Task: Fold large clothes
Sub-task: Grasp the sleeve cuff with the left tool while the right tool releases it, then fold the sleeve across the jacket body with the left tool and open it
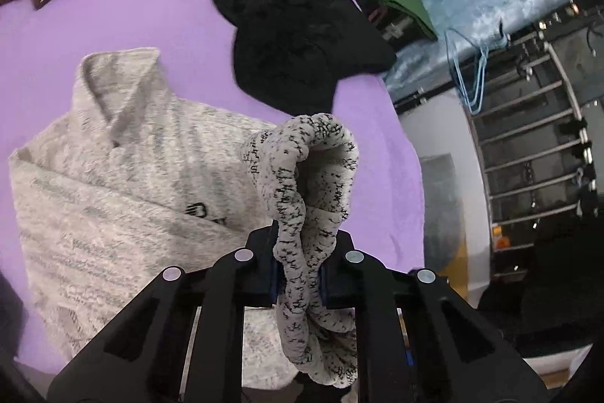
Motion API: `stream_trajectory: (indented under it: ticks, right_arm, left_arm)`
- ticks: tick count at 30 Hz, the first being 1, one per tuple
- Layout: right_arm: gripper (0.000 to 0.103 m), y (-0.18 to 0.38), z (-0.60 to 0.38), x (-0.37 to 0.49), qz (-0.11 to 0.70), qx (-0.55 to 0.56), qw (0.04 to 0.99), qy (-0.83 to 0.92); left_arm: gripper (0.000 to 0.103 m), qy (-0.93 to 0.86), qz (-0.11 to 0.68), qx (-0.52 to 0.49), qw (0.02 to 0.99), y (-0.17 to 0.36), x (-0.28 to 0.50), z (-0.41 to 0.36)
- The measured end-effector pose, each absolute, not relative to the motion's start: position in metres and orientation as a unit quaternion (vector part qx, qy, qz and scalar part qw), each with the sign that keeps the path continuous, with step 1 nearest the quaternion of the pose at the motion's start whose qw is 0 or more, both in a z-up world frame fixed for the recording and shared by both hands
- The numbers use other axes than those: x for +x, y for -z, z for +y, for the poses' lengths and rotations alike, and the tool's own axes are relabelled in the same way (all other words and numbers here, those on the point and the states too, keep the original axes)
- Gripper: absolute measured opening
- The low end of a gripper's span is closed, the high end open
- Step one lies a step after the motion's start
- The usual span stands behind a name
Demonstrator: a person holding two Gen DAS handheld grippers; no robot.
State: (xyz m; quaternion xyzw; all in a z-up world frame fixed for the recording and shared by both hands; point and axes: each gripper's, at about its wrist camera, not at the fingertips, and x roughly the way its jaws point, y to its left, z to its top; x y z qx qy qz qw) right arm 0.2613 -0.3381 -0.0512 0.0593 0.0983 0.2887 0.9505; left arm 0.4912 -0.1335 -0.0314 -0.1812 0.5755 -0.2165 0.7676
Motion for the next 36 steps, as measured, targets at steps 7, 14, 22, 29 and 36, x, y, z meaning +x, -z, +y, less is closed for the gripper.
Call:
stream_trajectory:
  ticks: [7, 14, 22, 29, 36]
  right_arm:
    - [0.079, 0.071, -0.332, 0.278, 0.147, 0.071, 0.94, -0.301]
    - [0.079, 0.113, -0.315, 0.312, 0.236, 0.071, 0.922, -0.3]
    - [0.079, 0.148, -0.323, 0.342, 0.307, 0.093, 0.911, -0.259]
    - [0.079, 0.18, -0.304, 0.361, 0.36, 0.069, 0.895, -0.253]
    - [0.079, 0.22, -0.269, 0.374, 0.409, 0.027, 0.873, -0.265]
  left_arm:
    - [0.013, 0.194, 0.567, -0.22, 0.77, 0.041, 0.48, -0.071]
    - [0.013, 0.175, 0.552, -0.259, 0.773, 0.057, 0.468, -0.011]
    - [0.013, 0.149, 0.535, -0.286, 0.781, 0.09, 0.447, 0.055]
    - [0.013, 0.127, 0.533, -0.303, 0.78, 0.145, 0.436, 0.104]
    - [0.014, 0.098, 0.562, -0.321, 0.756, 0.218, 0.422, 0.144]
